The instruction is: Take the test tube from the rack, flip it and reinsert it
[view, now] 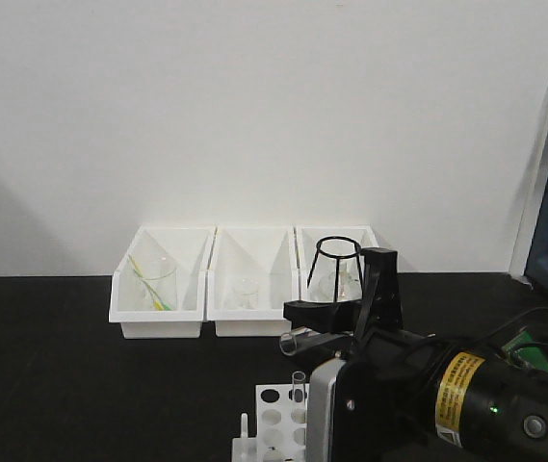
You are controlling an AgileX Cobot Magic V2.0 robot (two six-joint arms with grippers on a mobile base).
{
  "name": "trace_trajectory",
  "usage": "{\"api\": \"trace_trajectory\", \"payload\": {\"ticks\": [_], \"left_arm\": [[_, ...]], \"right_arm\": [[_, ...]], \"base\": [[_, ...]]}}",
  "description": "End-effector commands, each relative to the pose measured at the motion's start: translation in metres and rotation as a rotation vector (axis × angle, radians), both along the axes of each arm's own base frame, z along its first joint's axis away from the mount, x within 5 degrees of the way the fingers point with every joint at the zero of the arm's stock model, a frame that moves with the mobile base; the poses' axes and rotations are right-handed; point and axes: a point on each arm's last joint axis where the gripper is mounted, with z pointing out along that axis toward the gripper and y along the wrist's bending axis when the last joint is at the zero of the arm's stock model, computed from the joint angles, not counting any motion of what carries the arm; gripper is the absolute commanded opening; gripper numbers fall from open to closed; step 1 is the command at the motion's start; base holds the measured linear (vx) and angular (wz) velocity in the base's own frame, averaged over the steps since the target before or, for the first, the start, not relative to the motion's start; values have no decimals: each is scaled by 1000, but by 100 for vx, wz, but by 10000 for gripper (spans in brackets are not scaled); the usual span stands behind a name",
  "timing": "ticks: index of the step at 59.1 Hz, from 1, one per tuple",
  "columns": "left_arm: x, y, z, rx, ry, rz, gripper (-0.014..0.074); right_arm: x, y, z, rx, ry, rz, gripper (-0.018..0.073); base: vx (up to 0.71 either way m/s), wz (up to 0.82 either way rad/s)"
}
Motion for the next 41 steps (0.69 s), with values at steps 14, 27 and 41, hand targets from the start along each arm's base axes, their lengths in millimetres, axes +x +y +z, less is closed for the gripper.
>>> {"api": "trace_trajectory", "payload": {"ticks": [14, 27, 41], "left_arm": [[0, -1, 9, -22, -89, -14, -6], [0, -1, 9, -22, -89, -14, -6], [0, -1, 9, -22, -89, -14, -6]], "right_arm": [[-1, -6, 36, 699, 348, -145, -10], [5, -19, 46, 1367, 746, -274, -10], [-1, -12, 37, 1225, 638, -148, -10]], "base": [[0, 0], [0, 0], [0, 0]]}}
